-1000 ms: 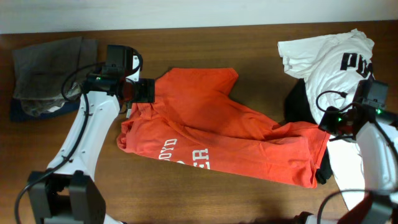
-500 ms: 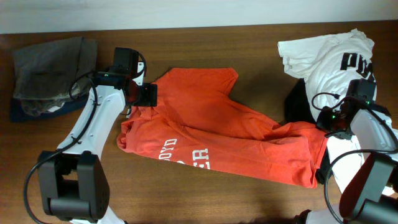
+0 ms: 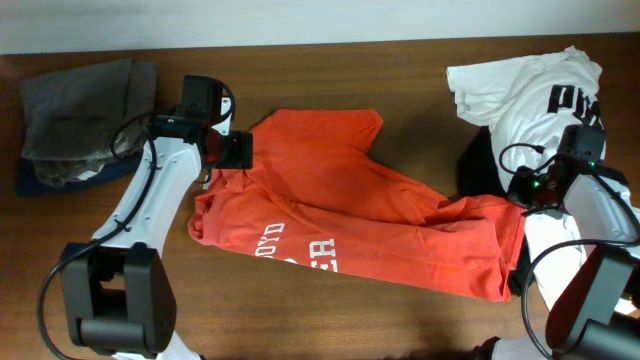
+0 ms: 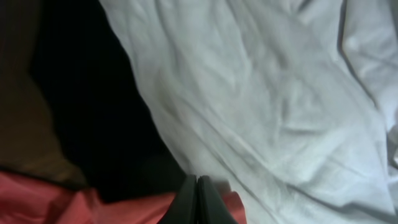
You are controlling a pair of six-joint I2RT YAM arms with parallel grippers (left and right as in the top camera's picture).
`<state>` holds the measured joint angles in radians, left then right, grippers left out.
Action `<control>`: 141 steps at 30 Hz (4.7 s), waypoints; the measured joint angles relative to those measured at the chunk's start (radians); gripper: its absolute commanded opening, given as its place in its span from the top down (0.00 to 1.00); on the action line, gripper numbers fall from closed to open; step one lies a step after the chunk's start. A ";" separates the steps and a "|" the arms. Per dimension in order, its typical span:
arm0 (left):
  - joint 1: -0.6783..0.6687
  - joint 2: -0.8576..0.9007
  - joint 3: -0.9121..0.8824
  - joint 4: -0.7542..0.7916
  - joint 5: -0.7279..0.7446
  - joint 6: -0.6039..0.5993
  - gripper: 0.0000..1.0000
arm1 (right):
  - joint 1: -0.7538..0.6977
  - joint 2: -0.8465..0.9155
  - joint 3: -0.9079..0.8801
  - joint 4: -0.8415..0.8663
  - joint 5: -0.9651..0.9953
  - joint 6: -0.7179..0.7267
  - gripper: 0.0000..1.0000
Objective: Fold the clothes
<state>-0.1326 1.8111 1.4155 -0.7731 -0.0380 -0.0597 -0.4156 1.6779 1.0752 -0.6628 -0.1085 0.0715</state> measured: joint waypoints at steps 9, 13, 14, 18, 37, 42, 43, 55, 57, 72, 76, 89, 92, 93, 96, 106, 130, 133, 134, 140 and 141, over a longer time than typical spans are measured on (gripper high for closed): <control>0.000 0.000 0.000 0.089 -0.002 0.028 0.16 | 0.048 0.005 0.196 -0.088 -0.021 -0.026 0.14; 0.000 0.000 -0.002 0.224 0.020 0.090 0.20 | 0.056 0.005 0.272 -0.146 -0.024 -0.035 0.08; 0.000 0.002 -0.002 0.256 0.032 0.104 0.20 | 0.056 0.005 0.282 -0.158 -0.025 -0.035 0.09; 0.001 0.054 0.043 0.310 0.096 0.164 0.21 | 0.056 0.005 0.305 -0.205 -0.039 -0.039 0.09; 0.000 0.551 0.689 -0.114 0.286 0.546 0.28 | 0.056 0.006 0.311 -0.281 -0.070 -0.057 0.09; -0.005 0.557 0.689 -0.151 0.311 0.627 0.29 | 0.056 0.006 0.311 -0.281 -0.070 -0.057 0.09; -0.006 0.562 0.689 -0.151 0.311 0.637 0.29 | 0.056 0.006 0.311 -0.282 -0.070 -0.058 0.09; -0.008 0.645 0.689 -0.102 0.311 0.692 0.29 | 0.057 0.006 0.311 -0.296 -0.071 -0.059 0.09; -0.008 0.651 0.689 -0.094 0.311 0.693 0.31 | 0.056 0.006 0.311 -0.299 -0.071 -0.058 0.09; -0.054 0.683 0.691 -0.117 0.309 0.700 1.00 | 0.057 0.006 0.311 -0.308 -0.086 -0.058 0.09; -0.054 0.683 0.691 -0.097 0.283 0.669 1.00 | 0.057 0.006 0.311 -0.308 -0.092 -0.058 0.09; 0.116 0.685 0.691 0.000 0.174 0.410 0.99 | 0.060 0.006 0.311 -0.303 -0.104 -0.059 0.09; 0.168 0.685 0.691 -0.001 0.164 0.367 0.99 | 0.081 0.006 0.311 -0.274 -0.105 -0.068 0.09; 0.184 0.685 0.691 -0.003 0.161 0.354 1.00 | 0.093 0.006 0.311 -0.258 -0.106 -0.070 0.09; 0.220 0.685 0.691 -0.012 0.157 0.316 1.00 | 0.146 0.007 0.311 -0.200 -0.110 -0.073 0.11; 0.254 0.685 0.698 -0.055 0.157 0.248 0.99 | 0.299 0.122 0.316 0.032 -0.119 -0.075 0.17; 0.264 0.685 0.703 -0.084 0.157 0.241 0.99 | 0.476 0.264 0.333 -0.055 -0.226 -0.048 0.44; 0.264 0.685 0.703 -0.084 0.157 0.241 0.99 | 0.481 0.275 0.335 -0.055 -0.215 -0.045 0.45; 0.264 0.685 0.703 -0.084 0.157 0.241 1.00 | 0.481 0.282 0.335 -0.055 -0.211 -0.047 0.45; 0.264 0.685 0.703 -0.084 0.157 0.241 1.00 | 0.483 0.312 0.335 -0.037 -0.190 -0.045 0.56; 0.264 0.685 0.703 -0.084 0.157 0.241 0.99 | 0.484 0.313 0.335 -0.035 -0.185 -0.047 0.68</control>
<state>0.1314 2.4958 2.1189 -0.8570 0.1192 0.1814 0.0689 1.9907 1.4101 -0.6975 -0.2939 0.0246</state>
